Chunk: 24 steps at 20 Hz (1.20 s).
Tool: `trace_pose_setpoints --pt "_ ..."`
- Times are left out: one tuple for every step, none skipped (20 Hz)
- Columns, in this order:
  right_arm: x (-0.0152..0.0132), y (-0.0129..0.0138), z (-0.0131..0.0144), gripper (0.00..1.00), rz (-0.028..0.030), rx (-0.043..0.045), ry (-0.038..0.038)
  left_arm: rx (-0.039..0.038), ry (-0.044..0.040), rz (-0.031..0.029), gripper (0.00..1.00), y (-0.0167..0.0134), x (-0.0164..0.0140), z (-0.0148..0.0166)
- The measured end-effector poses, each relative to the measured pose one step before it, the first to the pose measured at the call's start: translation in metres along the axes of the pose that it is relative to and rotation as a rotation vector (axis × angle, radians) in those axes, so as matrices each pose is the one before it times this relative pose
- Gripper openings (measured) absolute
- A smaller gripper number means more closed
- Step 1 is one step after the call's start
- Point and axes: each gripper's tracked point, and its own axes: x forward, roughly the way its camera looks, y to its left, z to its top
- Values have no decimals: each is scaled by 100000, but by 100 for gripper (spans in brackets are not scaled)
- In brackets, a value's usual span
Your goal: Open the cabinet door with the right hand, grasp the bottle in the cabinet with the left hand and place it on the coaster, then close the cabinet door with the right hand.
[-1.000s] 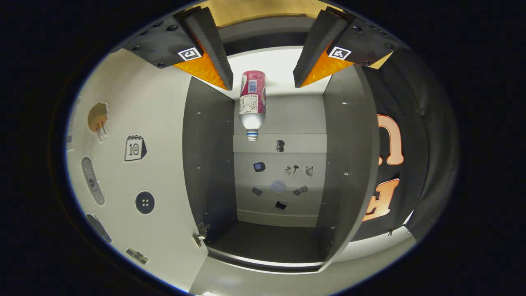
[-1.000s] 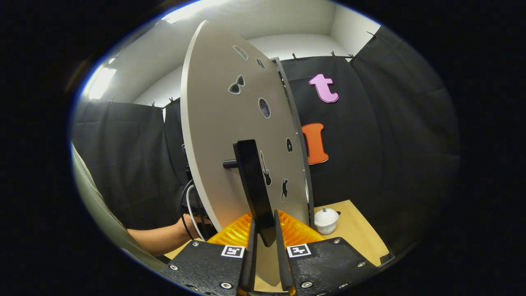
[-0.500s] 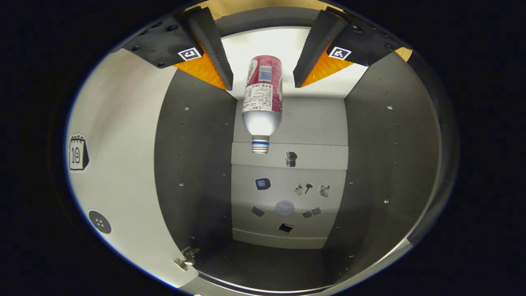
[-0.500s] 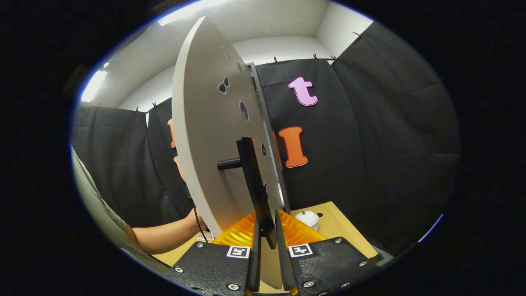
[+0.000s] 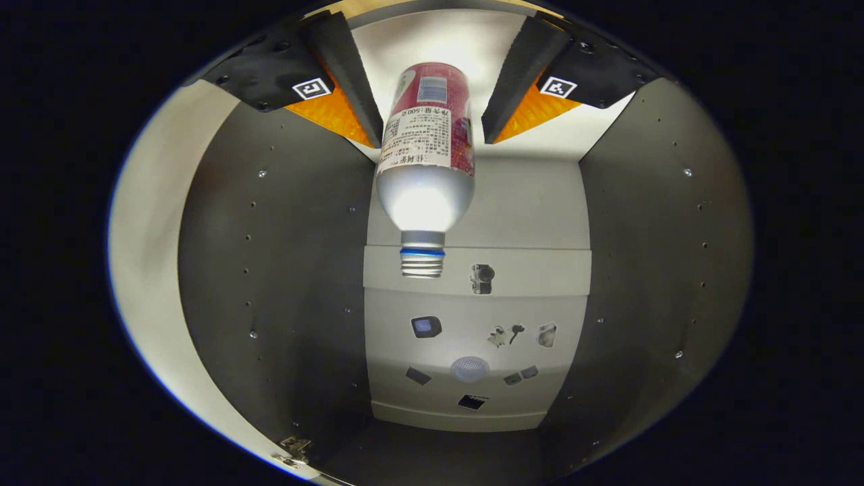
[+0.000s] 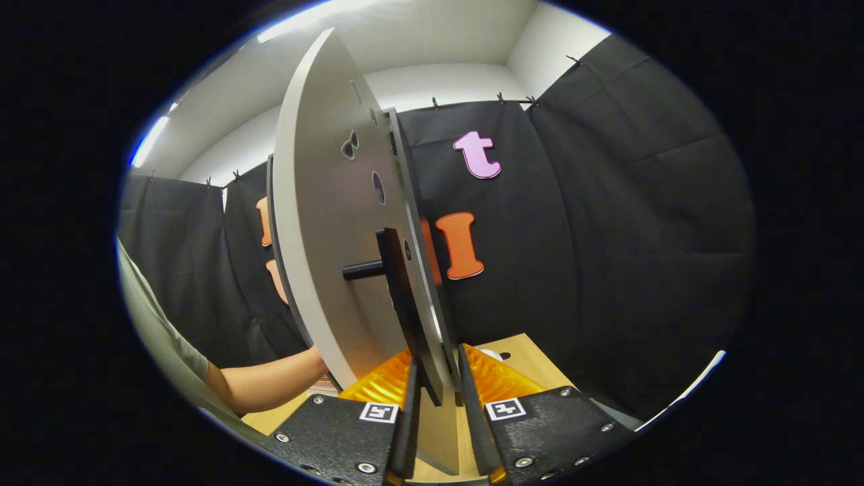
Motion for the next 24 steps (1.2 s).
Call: trace_pose_setpoints --pt "-84 -333 29 36 -1110 -710 -107 -269 294 -616 96 -250 365 -39" --pt "45 -135 30 37 -880 -533 -29 55 -101 -295 96 -77 333 82" --pt "-6 -108 -66 41 -536 -353 281 732 -78 84 96 -8 262 43" --pt "-66 -9 1 42 -61 -475 62 263 -176 -602 96 -51 85 30" --pt "-53 -138 52 44 -129 -562 -80 -18 85 -1421 94 -60 181 -59" --pt "-73 -133 9 36 -70 -355 -239 -340 -455 -175 93 116 -215 153" --pt "46 -26 -3 55 -58 -155 -31 -597 171 -1122 87 -248 -11 27" --pt "-64 -66 40 46 79 341 -44 229 417 72 87 169 -110 -34" --pt "-32 181 7 47 410 589 -121 -216 274 -58 84 35 -148 44" --pt "-19 137 2 48 250 714 -151 -537 -203 -354 85 11 -404 224" --pt "57 80 23 48 70 380 -231 -837 -776 -268 84 188 -510 257" --pt "-39 17 -3 57 -21 67 -263 -608 -1103 -240 84 248 -762 390" --pt "26 0 54 49 112 -249 -286 -292 -1011 -20 84 226 -844 308" --pt "16 -8 12 49 270 -303 -190 135 -716 -422 84 158 -802 251" --pt "38 42 -45 50 540 -31 -63 349 -707 -107 84 154 -897 130" --pt "4 71 -5 50 646 89 81 455 -788 -297 84 124 -828 161" --pt "-23 111 -27 50 577 109 89 514 -866 41 84 248 -976 0" --pt "-32 83 -55 50 645 113 248 481 -526 60 82 208 -971 -3" --pt "-61 113 -43 50 687 87 231 305 -337 235 86 145 -981 -49" --pt "-99 142 -66 50 1067 -89 169 114 -198 441 84 273 -978 7" --pt "-17 81 -50 50 1142 -45 157 244 -798 692 82 272 -953 108" --pt "-3 42 -36 50 875 -56 144 364 -1060 1078 84 318 -1052 219" --pt "54 100 -105 50 1190 -45 249 332 -1130 990 84 323 -1071 163" --pt "-22 173 -89 52 1397 289 297 412 -1181 1344 84 447 -1133 173"
